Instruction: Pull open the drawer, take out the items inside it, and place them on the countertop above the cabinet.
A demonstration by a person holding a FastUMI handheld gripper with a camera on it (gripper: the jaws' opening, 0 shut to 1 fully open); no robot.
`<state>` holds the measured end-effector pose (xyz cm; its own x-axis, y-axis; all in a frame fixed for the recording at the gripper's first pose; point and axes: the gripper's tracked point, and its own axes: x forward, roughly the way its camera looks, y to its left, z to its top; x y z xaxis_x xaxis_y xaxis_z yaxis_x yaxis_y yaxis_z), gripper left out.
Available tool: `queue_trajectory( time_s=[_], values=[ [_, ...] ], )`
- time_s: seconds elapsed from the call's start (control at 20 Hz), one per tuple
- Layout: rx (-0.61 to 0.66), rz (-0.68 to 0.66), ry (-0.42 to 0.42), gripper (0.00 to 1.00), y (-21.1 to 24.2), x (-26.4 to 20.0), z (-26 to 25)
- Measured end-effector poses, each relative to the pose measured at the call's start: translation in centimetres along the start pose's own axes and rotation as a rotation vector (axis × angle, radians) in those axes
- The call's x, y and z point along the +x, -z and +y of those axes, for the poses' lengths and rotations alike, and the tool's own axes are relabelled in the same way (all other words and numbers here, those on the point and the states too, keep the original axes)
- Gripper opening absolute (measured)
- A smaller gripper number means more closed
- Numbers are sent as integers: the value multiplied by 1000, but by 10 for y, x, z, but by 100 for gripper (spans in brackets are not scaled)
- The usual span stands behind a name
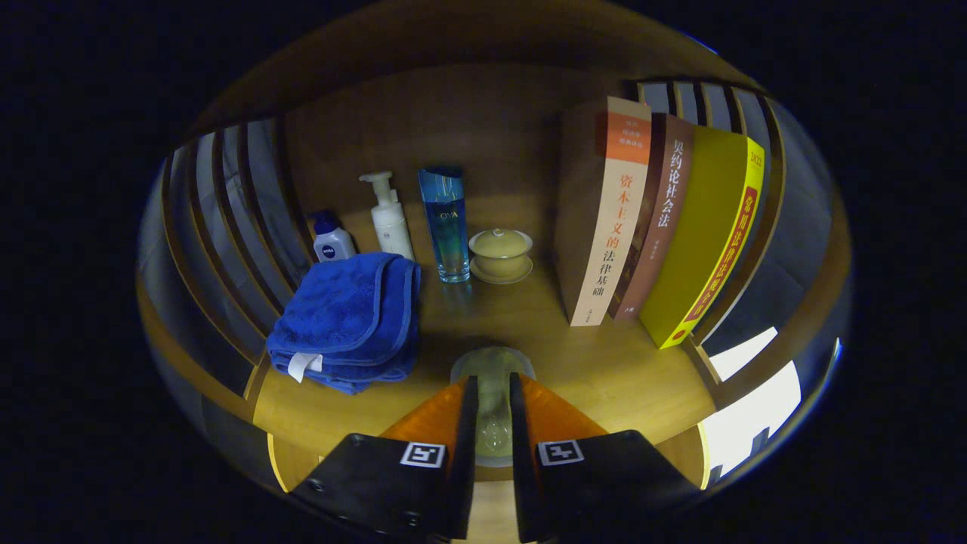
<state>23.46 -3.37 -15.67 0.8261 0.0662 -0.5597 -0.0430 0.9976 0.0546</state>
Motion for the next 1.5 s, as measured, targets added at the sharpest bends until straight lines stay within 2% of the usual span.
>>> queue_trajectory(
  time_s=[0.05,0.1,0.35,0.5,0.7,0.85,1.05,1.3,1.5],
  values=[
    [0,-14,0,35,-2,-4,1],
    [2,-31,-7,48,-6,-9,4],
    [-50,-153,-11,88,-19,-51,12],
    [-75,-239,-1,100,-28,-88,13],
    [-85,-351,1,100,-33,-151,15],
    [-104,-402,11,99,-14,-186,14],
    [-100,-447,18,99,24,-224,9],
    [-77,-415,59,99,94,-249,-4],
    [-138,-442,70,99,131,-271,2]
  ],
)
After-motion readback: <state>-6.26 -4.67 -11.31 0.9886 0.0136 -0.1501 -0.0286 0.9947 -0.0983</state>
